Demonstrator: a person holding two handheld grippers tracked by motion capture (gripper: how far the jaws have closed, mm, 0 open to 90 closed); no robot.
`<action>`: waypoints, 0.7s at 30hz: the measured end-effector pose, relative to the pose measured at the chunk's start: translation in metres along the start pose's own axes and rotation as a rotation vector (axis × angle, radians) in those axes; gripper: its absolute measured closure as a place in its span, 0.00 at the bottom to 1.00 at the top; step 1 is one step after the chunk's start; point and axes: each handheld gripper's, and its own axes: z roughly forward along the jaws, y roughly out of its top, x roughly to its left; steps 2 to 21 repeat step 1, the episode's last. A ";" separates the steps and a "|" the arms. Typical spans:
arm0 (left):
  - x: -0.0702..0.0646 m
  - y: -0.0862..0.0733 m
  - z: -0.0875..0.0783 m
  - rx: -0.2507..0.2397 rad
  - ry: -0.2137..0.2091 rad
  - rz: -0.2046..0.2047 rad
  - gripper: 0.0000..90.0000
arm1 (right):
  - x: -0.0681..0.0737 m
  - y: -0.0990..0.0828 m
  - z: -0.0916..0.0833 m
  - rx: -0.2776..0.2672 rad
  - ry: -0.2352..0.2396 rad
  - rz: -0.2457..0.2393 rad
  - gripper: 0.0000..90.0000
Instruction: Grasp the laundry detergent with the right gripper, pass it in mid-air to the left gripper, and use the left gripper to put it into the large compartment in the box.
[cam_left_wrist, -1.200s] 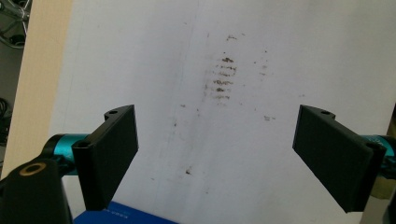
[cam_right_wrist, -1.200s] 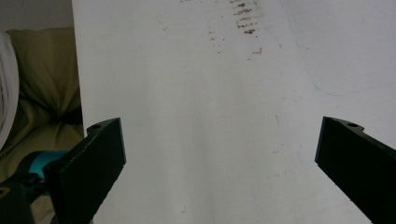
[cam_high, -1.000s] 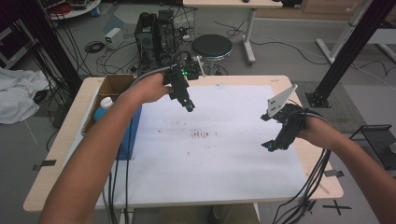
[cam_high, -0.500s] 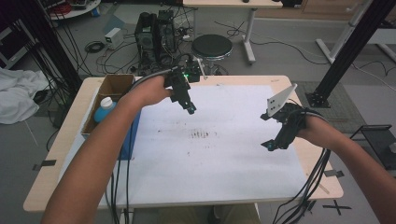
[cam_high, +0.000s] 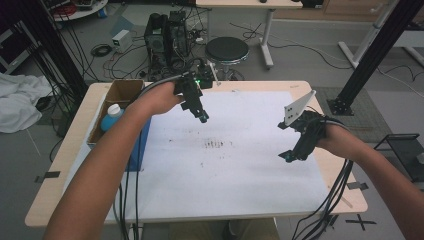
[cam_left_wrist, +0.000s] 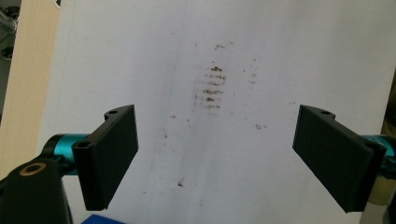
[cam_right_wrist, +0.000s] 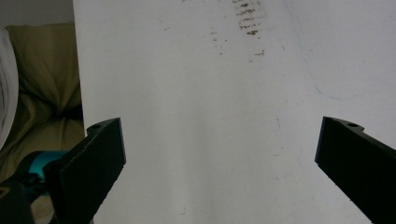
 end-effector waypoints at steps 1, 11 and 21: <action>0.000 0.000 0.000 0.002 0.003 0.002 0.16 | 0.000 0.000 0.001 -0.006 0.000 -0.009 0.01; 0.000 0.000 0.000 0.002 0.003 0.002 0.16 | 0.000 0.000 0.001 -0.006 0.000 -0.009 0.01; 0.000 0.000 0.000 0.002 0.003 0.002 0.16 | 0.000 0.000 0.001 -0.006 0.000 -0.009 0.01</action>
